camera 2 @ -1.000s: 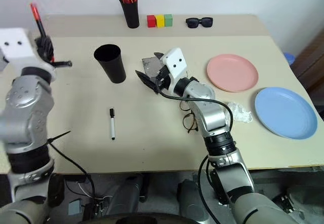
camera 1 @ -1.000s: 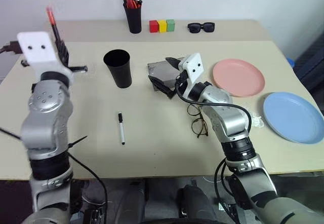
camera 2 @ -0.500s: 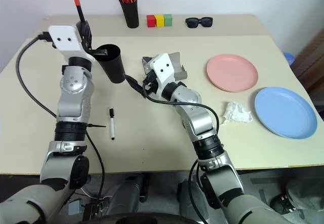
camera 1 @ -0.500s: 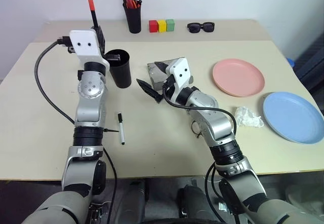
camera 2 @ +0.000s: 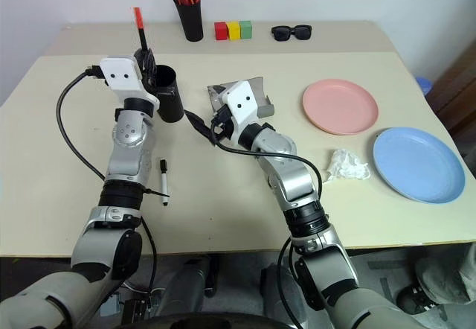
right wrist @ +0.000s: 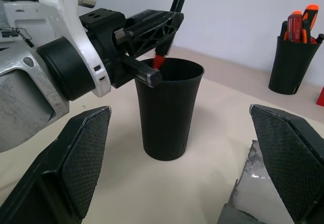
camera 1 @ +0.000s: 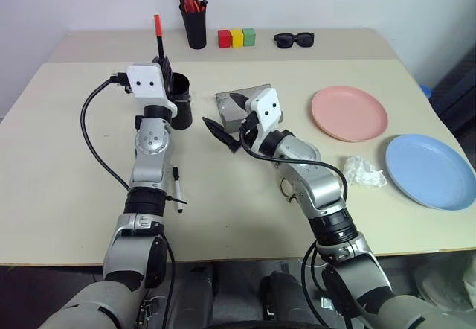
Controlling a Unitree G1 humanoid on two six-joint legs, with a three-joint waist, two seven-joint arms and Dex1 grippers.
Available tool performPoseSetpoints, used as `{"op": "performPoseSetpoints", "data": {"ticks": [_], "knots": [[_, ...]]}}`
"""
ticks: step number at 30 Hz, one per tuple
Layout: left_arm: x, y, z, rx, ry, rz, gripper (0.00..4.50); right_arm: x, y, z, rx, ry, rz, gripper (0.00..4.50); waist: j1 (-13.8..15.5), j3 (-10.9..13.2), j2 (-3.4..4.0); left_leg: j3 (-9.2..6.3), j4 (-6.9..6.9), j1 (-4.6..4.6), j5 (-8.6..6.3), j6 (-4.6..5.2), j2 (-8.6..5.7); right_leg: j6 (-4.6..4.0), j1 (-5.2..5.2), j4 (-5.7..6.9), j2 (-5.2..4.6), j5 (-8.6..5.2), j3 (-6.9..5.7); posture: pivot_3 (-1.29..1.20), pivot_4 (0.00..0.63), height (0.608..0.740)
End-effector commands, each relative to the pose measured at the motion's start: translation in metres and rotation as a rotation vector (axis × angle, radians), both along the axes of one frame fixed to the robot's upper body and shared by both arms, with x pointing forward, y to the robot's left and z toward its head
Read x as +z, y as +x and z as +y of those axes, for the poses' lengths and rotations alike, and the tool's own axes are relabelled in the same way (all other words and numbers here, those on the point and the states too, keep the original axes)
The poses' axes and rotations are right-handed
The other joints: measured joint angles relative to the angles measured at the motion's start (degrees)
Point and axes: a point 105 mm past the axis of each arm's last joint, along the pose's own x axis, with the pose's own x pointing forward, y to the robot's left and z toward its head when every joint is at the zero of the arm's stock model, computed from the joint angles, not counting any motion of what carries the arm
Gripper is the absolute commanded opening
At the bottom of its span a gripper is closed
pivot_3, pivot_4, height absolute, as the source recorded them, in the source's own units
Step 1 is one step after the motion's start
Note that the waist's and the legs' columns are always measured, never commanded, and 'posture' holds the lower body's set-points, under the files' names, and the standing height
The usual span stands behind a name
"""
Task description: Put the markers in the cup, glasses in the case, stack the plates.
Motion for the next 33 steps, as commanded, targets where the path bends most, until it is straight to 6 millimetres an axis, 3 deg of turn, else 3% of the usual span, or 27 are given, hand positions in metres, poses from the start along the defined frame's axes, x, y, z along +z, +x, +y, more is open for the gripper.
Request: {"op": "performPoseSetpoints", "data": {"ticks": [1,7,10,14,18,23,27,31,33], "knots": [[0.012,-0.003,0.0,0.018,0.005,-0.054,2.81,0.019,-0.006,0.001,0.011,0.03,-0.069,4.5,0.0,0.0,0.0,-0.01,0.0,0.0,0.0,0.0,0.0,0.0,0.0,0.0,0.0,0.0,0.0,0.0,0.15,0.74],[0.013,-0.005,0.0,0.022,-0.007,-0.059,2.81,0.019,-0.006,0.001,0.011,0.029,-0.069,4.5,0.0,0.0,0.0,0.0,0.0,0.0,0.0,0.0,0.0,0.0,0.0,0.0,0.0,0.0,0.0,0.0,0.15,0.74],[0.026,-0.011,0.006,0.039,-0.051,-0.088,2.81,0.02,-0.006,0.0,0.01,0.022,-0.075,4.5,0.0,0.0,0.0,0.0,0.0,0.0,0.0,0.0,0.0,0.0,0.0,0.0,0.0,0.0,0.0,0.0,0.15,0.74],[0.049,-0.034,0.0,-0.025,-0.063,-0.082,2.81,0.02,-0.004,-0.017,0.0,-0.013,-0.086,4.5,-0.1,0.0,0.0,-0.04,0.0,-0.02,0.0,0.0,0.01,0.0,0.0,0.0,0.0,0.0,0.0,0.0,0.15,0.74],[0.041,-0.058,-0.005,-0.084,-0.023,0.084,2.81,0.016,-0.006,-0.037,0.033,-0.096,-0.09,4.5,-0.5,0.0,0.0,-0.13,0.0,-0.02,0.0,0.0,0.03,0.01,0.02,-0.02,-0.02,-0.01,0.02,0.0,0.15,0.74],[-0.027,-0.096,0.002,-0.1,-0.031,0.57,2.81,-0.004,-0.021,-0.07,0.161,-0.302,-0.029,4.5,-1.0,0.0,0.0,-0.24,0.01,0.03,-0.01,0.02,0.09,0.01,0.1,-0.01,-0.01,-0.01,0.03,0.0,0.15,0.74],[-0.079,-0.119,-0.009,-0.202,-0.051,0.937,2.81,-0.01,-0.024,-0.082,0.198,-0.374,-0.009,4.5,-1.1,0.0,-0.01,-0.31,0.18,0.03,-0.02,0.02,0.08,0.0,0.11,0.1,0.13,-0.01,0.01,0.0,0.15,0.74],[-0.107,-0.132,-0.014,-0.276,-0.099,1.058,2.81,-0.011,-0.022,-0.083,0.205,-0.392,-0.013,4.5,-1.1,0.0,-0.02,-0.32,0.21,0.05,-0.02,0.02,0.17,-0.01,0.13,0.11,0.12,-0.02,0.03,0.0,0.15,0.74],[-0.114,-0.133,-0.006,-0.221,-0.104,1.09,3.38,-0.011,-0.023,-0.081,0.213,-0.39,-0.015,4.5,-0.9,0.0,-0.01,-0.34,0.26,0.05,-0.02,0.0,0.21,-0.02,0.15,0.11,0.12,-0.01,0.03,0.0,0.15,0.74]]}}
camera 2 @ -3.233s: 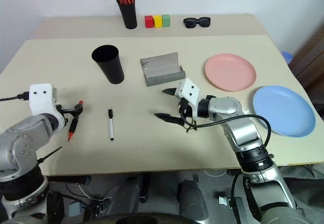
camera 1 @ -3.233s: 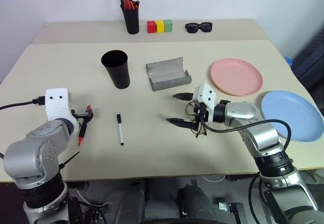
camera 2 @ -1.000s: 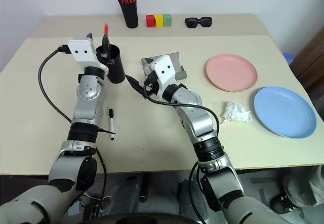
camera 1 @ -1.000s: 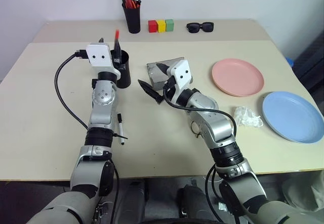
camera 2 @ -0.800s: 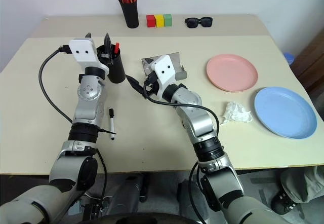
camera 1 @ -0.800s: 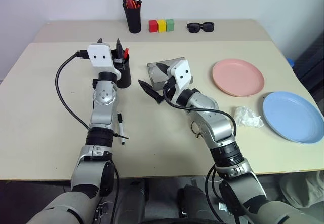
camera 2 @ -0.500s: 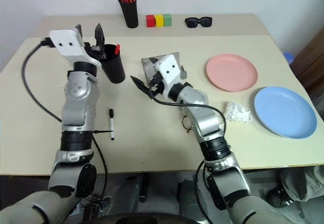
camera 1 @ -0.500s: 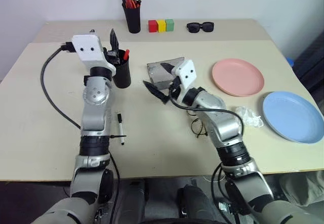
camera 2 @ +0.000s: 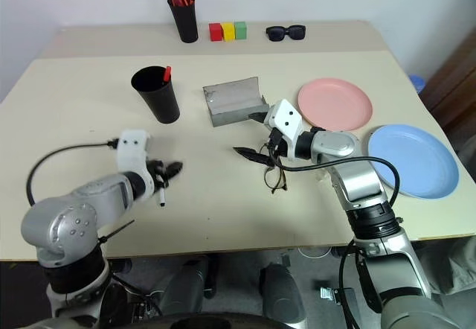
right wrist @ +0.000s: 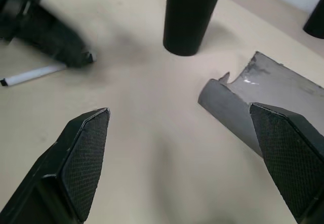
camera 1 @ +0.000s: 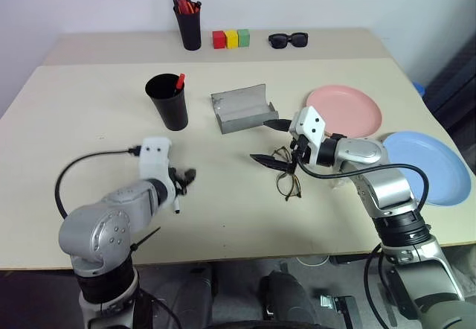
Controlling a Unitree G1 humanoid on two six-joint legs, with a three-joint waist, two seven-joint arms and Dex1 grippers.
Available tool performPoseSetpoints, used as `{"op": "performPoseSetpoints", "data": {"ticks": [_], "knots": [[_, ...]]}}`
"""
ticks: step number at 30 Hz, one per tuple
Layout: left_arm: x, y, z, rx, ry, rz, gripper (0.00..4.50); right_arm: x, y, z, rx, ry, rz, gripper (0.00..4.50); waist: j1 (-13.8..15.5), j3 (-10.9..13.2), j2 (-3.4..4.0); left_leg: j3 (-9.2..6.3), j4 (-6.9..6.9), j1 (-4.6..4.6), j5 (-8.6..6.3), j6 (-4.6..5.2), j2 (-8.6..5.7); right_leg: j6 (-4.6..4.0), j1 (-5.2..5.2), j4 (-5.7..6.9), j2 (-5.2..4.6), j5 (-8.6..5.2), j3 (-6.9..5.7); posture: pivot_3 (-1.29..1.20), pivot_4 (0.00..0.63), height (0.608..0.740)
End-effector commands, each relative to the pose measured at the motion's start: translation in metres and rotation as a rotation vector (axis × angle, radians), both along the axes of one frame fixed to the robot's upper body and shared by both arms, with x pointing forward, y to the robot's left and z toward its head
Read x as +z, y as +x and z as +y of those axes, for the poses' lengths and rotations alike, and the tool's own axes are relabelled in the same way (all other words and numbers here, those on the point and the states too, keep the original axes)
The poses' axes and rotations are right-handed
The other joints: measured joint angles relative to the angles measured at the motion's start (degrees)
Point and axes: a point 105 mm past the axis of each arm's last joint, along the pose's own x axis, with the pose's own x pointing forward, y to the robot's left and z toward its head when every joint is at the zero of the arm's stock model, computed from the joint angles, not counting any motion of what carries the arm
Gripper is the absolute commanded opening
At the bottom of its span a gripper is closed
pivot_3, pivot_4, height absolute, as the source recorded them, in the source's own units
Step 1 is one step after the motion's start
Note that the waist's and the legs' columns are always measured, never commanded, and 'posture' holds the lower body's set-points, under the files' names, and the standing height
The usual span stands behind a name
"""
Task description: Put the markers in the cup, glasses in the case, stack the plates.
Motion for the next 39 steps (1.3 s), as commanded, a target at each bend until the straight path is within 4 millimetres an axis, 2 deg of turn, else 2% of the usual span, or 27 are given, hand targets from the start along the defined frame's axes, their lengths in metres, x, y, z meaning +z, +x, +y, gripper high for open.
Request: {"op": "performPoseSetpoints", "data": {"ticks": [1,3,6,8,12,15,18,20,25,28,31,38,39], "knots": [[-0.006,-0.003,0.015,0.061,0.045,0.033,3.67,0.015,-0.004,0.007,0.039,0.016,-0.059,4.5,0.1,0.0,0.0,0.0,0.04,0.0,0.0,0.0,0.0,0.0,0.02,0.0,-0.01,0.0,0.0,0.0,0.15,0.74],[-0.011,-0.004,0.016,0.055,0.058,0.057,4.46,0.013,-0.005,0.009,0.048,0.017,-0.054,4.5,0.0,0.0,0.02,0.0,0.08,0.02,-0.02,-0.01,-0.01,0.0,0.06,0.0,-0.03,0.0,0.01,0.0,0.15,0.74],[-0.013,-0.002,0.021,0.079,0.104,0.074,4.46,0.008,-0.009,0.01,0.057,0.006,-0.047,4.5,0.0,0.0,0.03,0.0,0.06,0.03,-0.02,-0.01,-0.01,0.0,0.06,0.0,-0.04,0.0,0.01,0.0,0.15,0.74],[-0.007,0.002,0.021,0.077,0.119,0.055,4.46,0.006,-0.01,0.01,0.058,0.003,-0.041,4.5,0.0,0.0,0.03,0.0,0.06,0.04,-0.02,-0.01,-0.01,-0.01,0.06,0.0,-0.04,0.0,0.02,0.0,0.15,0.74],[0.024,0.017,0.022,0.115,0.132,-0.054,4.46,0.002,-0.012,0.011,0.059,0.001,-0.035,4.5,0.1,0.0,0.0,0.0,0.08,0.0,-0.02,-0.01,-0.04,-0.01,0.03,0.0,-0.04,0.0,0.01,0.0,0.15,0.74],[0.037,0.023,0.031,0.175,0.134,-0.094,4.46,0.001,-0.013,0.012,0.06,0.001,-0.031,4.5,0.2,0.0,0.0,0.0,0.09,-0.04,-0.02,-0.01,-0.06,0.0,0.02,-0.01,-0.05,0.01,0.01,0.0,0.15,0.74],[0.027,0.019,0.049,0.274,0.151,-0.053,4.46,-0.001,-0.013,0.012,0.062,0.0,-0.027,4.5,0.0,0.0,0.0,0.02,0.07,-0.03,-0.02,-0.01,-0.07,0.01,0.02,-0.02,-0.08,0.0,0.01,0.0,0.15,0.74],[0.021,0.015,0.052,0.303,0.134,-0.033,4.46,-0.002,-0.013,0.012,0.063,-0.002,-0.024,4.5,0.0,0.0,0.0,0.02,0.05,-0.03,-0.02,0.0,-0.06,0.01,-0.01,-0.02,-0.08,0.0,0.02,0.0,0.15,0.74],[-0.008,-0.007,0.043,0.292,0.119,0.06,4.46,-0.005,-0.012,0.015,0.082,-0.008,-0.017,4.5,0.2,0.0,-0.02,0.03,0.09,-0.05,-0.04,0.02,-0.08,0.02,0.01,-0.03,-0.19,0.01,0.04,0.0,0.15,0.74],[-0.015,-0.009,0.033,0.281,0.059,0.096,4.46,-0.005,-0.012,0.018,0.094,-0.006,-0.019,4.5,0.5,0.0,-0.02,0.0,0.15,-0.01,-0.05,0.02,-0.08,0.02,0.07,-0.03,-0.19,0.01,0.04,0.0,0.15,0.74],[-0.019,-0.01,0.025,0.272,0.024,0.122,3.59,-0.004,-0.012,0.021,0.102,-0.005,-0.022,4.5,0.8,0.0,-0.01,0.01,0.19,-0.01,-0.07,0.04,-0.12,0.03,0.11,-0.03,-0.21,0.02,0.04,0.0,0.15,0.74],[-0.013,-0.005,0.028,0.283,0.034,0.126,0.08,-0.004,-0.013,0.021,0.099,-0.002,-0.025,4.5,1.6,0.0,-0.01,0.0,0.24,-0.01,-0.08,0.06,-0.16,0.08,0.17,-0.09,-0.23,0.05,0.04,0.0,0.15,0.74],[-0.011,-0.003,0.029,0.289,0.031,0.118,0.03,-0.004,-0.013,0.021,0.099,-0.002,-0.025,4.5,1.6,0.0,-0.01,0.0,0.24,-0.01,-0.08,0.06,-0.17,0.09,0.18,-0.1,-0.23,0.05,0.04,0.0,0.15,0.74]]}}
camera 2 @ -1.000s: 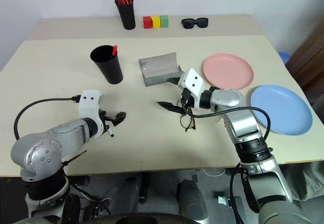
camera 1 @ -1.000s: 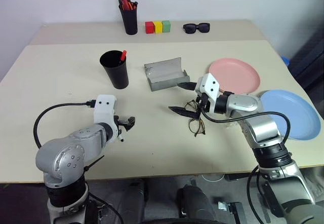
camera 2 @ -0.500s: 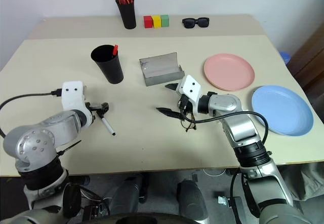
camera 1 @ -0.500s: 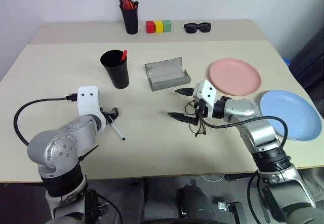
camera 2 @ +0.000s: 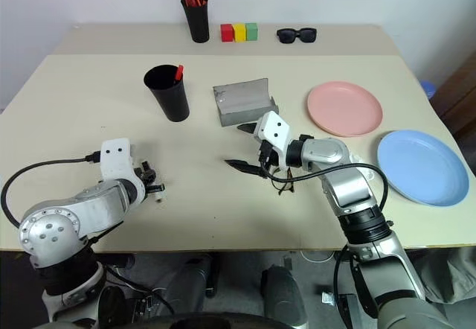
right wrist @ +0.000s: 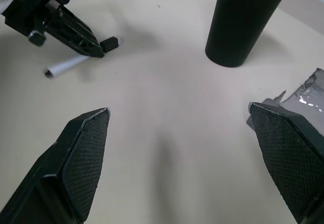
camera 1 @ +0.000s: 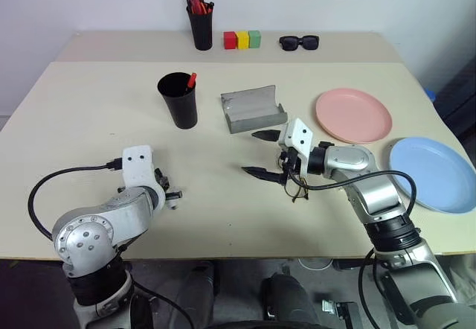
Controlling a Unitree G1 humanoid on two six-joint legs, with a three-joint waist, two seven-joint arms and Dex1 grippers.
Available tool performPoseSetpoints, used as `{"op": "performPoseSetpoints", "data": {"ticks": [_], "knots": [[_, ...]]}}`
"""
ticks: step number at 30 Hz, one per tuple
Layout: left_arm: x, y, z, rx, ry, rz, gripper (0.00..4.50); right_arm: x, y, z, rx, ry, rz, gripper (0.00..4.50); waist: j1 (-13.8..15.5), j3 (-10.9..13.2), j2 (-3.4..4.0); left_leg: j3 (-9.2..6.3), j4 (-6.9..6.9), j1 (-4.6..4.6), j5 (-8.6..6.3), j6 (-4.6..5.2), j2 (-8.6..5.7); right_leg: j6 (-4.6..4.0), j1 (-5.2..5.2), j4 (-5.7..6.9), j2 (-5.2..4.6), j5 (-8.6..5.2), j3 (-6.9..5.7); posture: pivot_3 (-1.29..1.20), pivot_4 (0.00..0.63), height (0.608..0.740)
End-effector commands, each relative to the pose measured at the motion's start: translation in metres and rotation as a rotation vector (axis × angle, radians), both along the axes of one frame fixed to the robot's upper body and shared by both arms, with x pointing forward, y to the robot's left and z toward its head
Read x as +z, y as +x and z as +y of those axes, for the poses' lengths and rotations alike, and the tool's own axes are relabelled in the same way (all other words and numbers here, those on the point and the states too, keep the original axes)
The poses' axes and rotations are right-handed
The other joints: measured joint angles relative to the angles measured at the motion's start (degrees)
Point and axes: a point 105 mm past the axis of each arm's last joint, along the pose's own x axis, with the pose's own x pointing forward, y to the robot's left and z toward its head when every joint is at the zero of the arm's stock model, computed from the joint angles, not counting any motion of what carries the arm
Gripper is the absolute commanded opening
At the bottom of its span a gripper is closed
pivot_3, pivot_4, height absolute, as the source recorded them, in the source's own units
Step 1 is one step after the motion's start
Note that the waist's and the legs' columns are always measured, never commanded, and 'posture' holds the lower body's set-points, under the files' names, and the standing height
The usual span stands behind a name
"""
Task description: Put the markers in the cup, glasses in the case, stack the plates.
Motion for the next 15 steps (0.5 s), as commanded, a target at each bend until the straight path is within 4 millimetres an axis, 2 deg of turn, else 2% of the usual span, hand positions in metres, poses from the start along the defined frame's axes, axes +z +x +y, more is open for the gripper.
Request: {"op": "performPoseSetpoints", "data": {"ticks": [1,2,5,8,12,15], "knots": [[0.012,0.009,-0.004,-0.021,-0.009,-0.038,0.03,0.011,-0.002,0.004,0.018,0.015,-0.049,4.5,0.0,0.0,0.0,-0.01,0.01,0.0,0.0,0.0,-0.01,0.01,0.01,-0.01,0.0,0.0,-0.02,0.0,0.15,0.74],[0.025,0.014,-0.002,-0.027,0.004,-0.092,0.03,0.012,-0.003,0.005,0.017,0.017,-0.05,4.5,0.0,0.0,-0.02,-0.01,0.01,0.0,0.0,0.0,-0.01,0.01,0.01,-0.01,0.0,0.0,-0.04,0.0,0.15,0.74],[0.082,0.027,0.014,0.034,0.163,-0.359,0.03,0.017,-0.003,0.008,0.012,0.046,-0.055,4.5,-0.2,0.1,-0.13,0.0,0.0,-0.05,0.01,-0.04,-0.06,-0.03,-0.07,-0.03,0.14,0.03,-0.06,0.0,0.15,0.74],[0.13,0.03,0.023,0.106,0.216,-0.633,0.03,0.031,0.003,0.016,-0.019,0.15,-0.052,4.5,-0.6,0.1,-0.1,0.15,-0.21,-0.03,0.13,-0.28,-0.05,-0.05,-0.18,-0.09,0.15,0.04,0.03,0.0,0.15,0.74],[0.159,0.03,0.027,0.117,0.258,-0.838,0.03,0.046,0.014,0.026,-0.082,0.239,-0.088,4.5,-0.5,0.1,-0.1,0.26,-0.42,-0.03,0.17,-0.34,-0.01,-0.05,-0.25,-0.21,0.13,0.04,0.07,0.0,0.15,0.74],[0.178,0.05,0.028,0.128,0.393,-0.956,0.03,0.053,0.039,0.043,-0.231,0.301,-0.122,4.5,-0.3,0.1,-0.11,0.33,-0.46,-0.02,0.18,-0.34,-0.03,-0.07,-0.25,-0.24,0.16,0.06,0.06,0.0,0.15,0.74]]}}
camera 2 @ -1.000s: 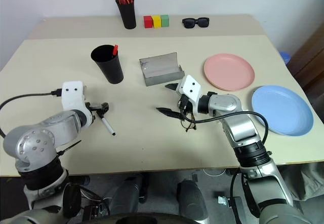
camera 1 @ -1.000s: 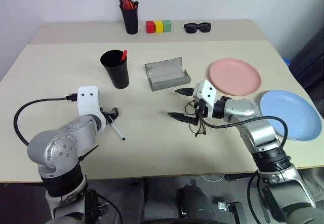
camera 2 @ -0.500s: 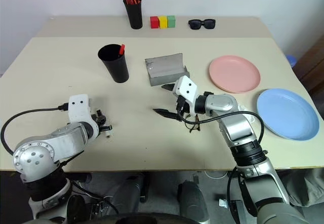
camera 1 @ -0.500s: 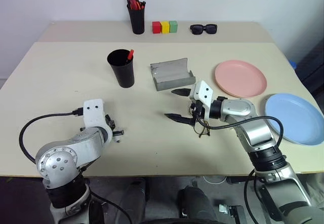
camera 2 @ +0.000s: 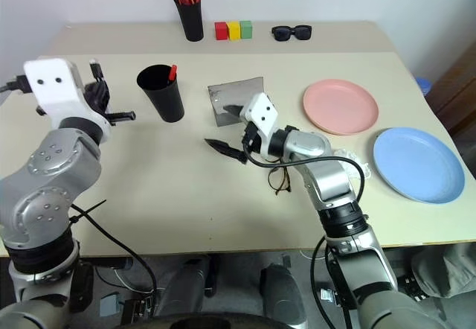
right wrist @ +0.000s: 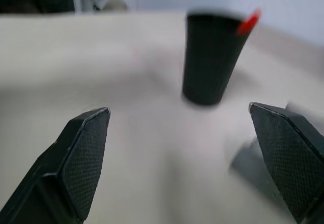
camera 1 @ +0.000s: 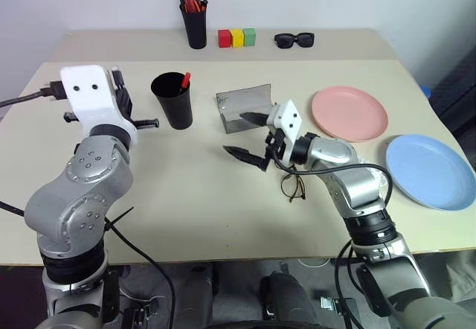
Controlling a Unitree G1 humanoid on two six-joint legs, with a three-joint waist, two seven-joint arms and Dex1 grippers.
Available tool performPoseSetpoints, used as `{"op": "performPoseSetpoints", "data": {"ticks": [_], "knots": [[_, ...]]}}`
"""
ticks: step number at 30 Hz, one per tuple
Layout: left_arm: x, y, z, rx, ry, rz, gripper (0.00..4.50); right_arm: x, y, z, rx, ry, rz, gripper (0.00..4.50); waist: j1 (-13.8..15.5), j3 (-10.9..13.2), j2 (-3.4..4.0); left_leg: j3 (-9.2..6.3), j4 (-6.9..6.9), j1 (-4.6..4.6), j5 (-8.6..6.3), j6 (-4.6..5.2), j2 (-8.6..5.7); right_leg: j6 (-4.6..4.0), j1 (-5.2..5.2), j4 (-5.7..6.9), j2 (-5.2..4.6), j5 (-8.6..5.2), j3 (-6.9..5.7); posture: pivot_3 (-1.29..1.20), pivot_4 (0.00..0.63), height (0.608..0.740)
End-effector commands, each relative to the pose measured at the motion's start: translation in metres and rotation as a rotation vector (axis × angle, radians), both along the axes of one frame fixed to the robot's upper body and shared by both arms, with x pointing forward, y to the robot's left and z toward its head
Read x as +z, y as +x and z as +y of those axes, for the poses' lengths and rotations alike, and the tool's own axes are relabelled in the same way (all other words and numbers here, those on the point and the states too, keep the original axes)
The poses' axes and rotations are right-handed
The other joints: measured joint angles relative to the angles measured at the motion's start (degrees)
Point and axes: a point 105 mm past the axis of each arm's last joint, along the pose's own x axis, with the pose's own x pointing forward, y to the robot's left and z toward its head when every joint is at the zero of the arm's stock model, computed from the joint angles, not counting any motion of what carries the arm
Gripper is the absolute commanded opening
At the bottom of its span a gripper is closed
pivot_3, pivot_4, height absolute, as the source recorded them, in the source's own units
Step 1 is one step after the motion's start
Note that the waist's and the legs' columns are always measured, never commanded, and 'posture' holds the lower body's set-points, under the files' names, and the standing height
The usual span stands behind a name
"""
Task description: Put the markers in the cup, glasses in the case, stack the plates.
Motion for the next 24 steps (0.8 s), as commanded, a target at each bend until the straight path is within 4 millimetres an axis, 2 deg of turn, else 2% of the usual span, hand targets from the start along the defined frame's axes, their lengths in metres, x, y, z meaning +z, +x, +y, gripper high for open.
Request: {"op": "performPoseSetpoints", "data": {"ticks": [1,5,9,16,24], "knots": [[0.032,0.015,0.003,0.057,0.094,-0.21,0.03,0.017,0.024,0.012,-0.167,0.08,-0.067,4.5,0.2,0.0,0.01,0.07,-0.03,0.0,0.0,0.01,0.0,-0.04,-0.03,0.0,0.02,0.03,-0.01,0.0,0.15,0.74],[0.048,0.036,-0.001,0.052,0.099,-0.375,0.03,0.021,0.028,0.035,-0.207,0.167,-0.043,4.5,0.3,0.0,-0.01,0.1,-0.1,-0.02,-0.02,0.13,0.0,-0.03,-0.04,-0.05,0.0,0.06,-0.03,0.0,0.15,0.74],[0.051,0.05,-0.012,0.003,0.124,-0.454,0.03,0.02,0.021,0.053,-0.196,0.2,-0.044,4.5,0.1,0.0,-0.01,0.12,-0.18,-0.22,0.1,-0.04,-0.01,0.0,-0.26,-0.08,-0.05,0.08,-0.02,0.0,0.15,0.74],[0.029,0.071,-0.027,-0.064,0.116,-0.475,0.03,0.02,0.013,0.064,-0.183,0.234,-0.033,4.5,-0.2,0.0,-0.01,0.22,-0.25,-0.2,0.06,0.07,0.01,0.0,-0.33,0.01,-0.02,0.08,-0.02,0.0,0.15,0.74],[0.006,0.082,-0.033,-0.078,0.083,-0.435,0.03,0.018,0.013,0.061,-0.193,0.236,-0.031,4.5,-0.3,0.0,-0.01,0.21,-0.24,-0.2,0.01,0.18,0.01,0.01,-0.34,0.04,-0.02,0.08,-0.02,0.0,0.15,0.74]]}}
